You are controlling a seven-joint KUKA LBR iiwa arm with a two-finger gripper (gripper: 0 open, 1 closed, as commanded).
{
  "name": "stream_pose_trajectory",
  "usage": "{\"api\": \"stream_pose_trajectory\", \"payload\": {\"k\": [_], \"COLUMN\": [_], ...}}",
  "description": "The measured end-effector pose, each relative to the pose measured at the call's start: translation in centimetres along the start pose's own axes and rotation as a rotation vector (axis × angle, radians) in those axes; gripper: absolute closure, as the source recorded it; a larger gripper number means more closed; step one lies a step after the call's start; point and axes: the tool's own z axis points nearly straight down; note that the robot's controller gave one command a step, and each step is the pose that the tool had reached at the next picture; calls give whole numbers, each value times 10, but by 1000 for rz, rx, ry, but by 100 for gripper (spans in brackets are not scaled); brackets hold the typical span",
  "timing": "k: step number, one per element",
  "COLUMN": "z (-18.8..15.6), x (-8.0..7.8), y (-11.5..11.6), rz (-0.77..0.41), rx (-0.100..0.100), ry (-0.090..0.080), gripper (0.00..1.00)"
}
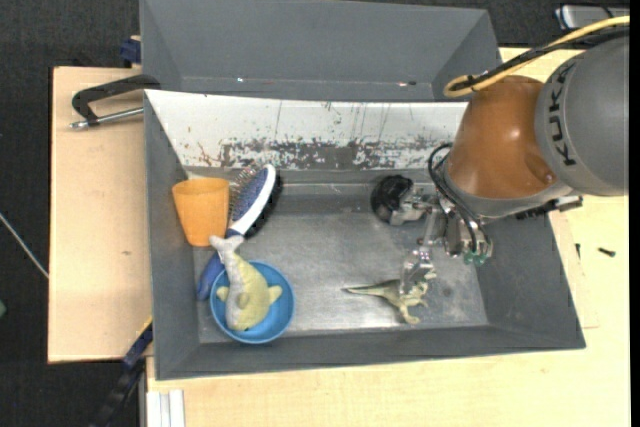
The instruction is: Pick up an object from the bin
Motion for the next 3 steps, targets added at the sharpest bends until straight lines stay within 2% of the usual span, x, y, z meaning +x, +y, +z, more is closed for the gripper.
{"api": "stream_pose_trajectory", "payload": {"k": [1,2,3], "z": [-24,-15,18], "x": [42,25,38], "y": [31,-57,2], "rz": [-180,-339,-645], "rx": [0,5,1], "ry": [10,5,14], "gripper": [0,0,0]}}
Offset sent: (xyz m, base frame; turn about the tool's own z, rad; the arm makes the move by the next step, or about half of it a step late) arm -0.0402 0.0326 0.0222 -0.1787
